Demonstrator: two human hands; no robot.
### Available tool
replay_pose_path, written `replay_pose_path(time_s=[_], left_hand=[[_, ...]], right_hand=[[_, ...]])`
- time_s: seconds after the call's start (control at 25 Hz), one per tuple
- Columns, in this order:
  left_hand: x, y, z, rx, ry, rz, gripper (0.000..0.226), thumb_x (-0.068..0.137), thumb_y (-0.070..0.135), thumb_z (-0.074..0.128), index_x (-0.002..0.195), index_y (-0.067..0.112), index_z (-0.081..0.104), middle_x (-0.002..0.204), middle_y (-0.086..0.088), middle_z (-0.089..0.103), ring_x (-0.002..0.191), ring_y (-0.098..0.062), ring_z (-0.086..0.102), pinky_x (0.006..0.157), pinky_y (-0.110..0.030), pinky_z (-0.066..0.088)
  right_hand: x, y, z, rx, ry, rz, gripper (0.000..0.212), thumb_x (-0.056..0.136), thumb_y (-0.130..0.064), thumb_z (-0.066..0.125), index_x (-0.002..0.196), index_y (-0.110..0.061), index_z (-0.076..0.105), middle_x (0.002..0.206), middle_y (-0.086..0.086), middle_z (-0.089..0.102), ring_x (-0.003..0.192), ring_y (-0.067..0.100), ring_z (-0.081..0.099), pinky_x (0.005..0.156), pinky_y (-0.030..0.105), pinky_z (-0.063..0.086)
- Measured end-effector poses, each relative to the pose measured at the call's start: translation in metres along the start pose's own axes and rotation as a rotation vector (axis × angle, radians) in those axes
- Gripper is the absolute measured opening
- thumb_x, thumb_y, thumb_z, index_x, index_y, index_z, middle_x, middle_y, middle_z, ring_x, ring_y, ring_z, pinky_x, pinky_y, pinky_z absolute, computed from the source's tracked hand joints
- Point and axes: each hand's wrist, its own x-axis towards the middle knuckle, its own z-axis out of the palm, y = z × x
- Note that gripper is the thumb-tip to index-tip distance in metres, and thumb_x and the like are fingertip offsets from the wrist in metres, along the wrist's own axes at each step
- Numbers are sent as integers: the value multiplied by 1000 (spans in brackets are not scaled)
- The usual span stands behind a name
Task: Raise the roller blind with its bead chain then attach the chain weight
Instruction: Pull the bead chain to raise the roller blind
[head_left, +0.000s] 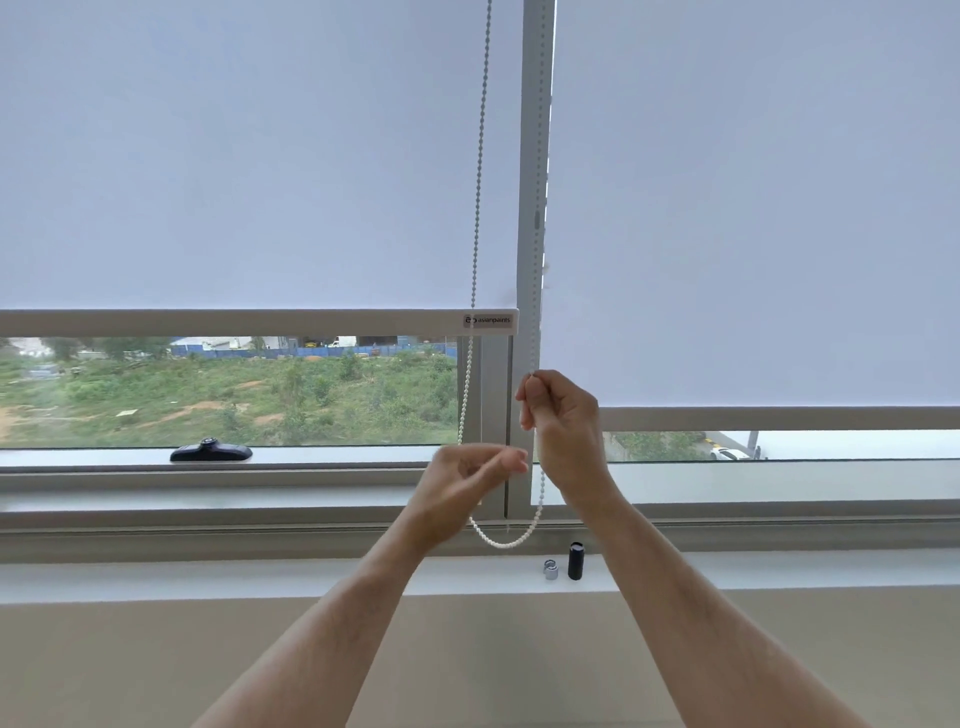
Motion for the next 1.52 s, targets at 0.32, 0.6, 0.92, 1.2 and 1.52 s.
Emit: replay_pose_path(time_s=[0.32,0.6,0.92,1.2,1.52], left_hand=[[48,58,-10,-6,270,129,22,83,48,68,100,34,74,87,15,77,82,0,71,76,-20,56],[51,55,1,-123,286,169,14,88,6,69,84,19,72,67,7,75,64,-5,68,67,-18,53],[30,39,11,-62,189,174,7,87,8,70,85,14,72,75,2,75,71,-11,71,72,-22,56],[6,10,26,-9,162,27,10,88,8,70,80,12,72,70,8,74,75,-10,70,83,-37,57],[-6,10,26,93,124,152,13,86,24,71,91,13,75,80,2,76,79,-15,71,78,-30,57]], right_hand=[[-34,25,7,-82,-28,95,27,96,-15,53,74,-24,64,56,-7,58,58,14,54,62,44,48],[-51,35,-2,0,-120,173,25,97,-18,57,79,-24,72,62,0,70,57,15,56,63,26,44],[-8,2,-13,27,79,66,42,100,-44,47,74,-27,76,66,-6,75,67,5,70,73,14,48],[45,-48,-3,9,27,-44,32,102,-32,50,82,-16,70,63,-3,67,57,8,60,59,18,47],[32,-44,4,-101,111,-89,38,102,-27,45,65,-22,54,48,-10,47,46,7,42,47,21,37]])
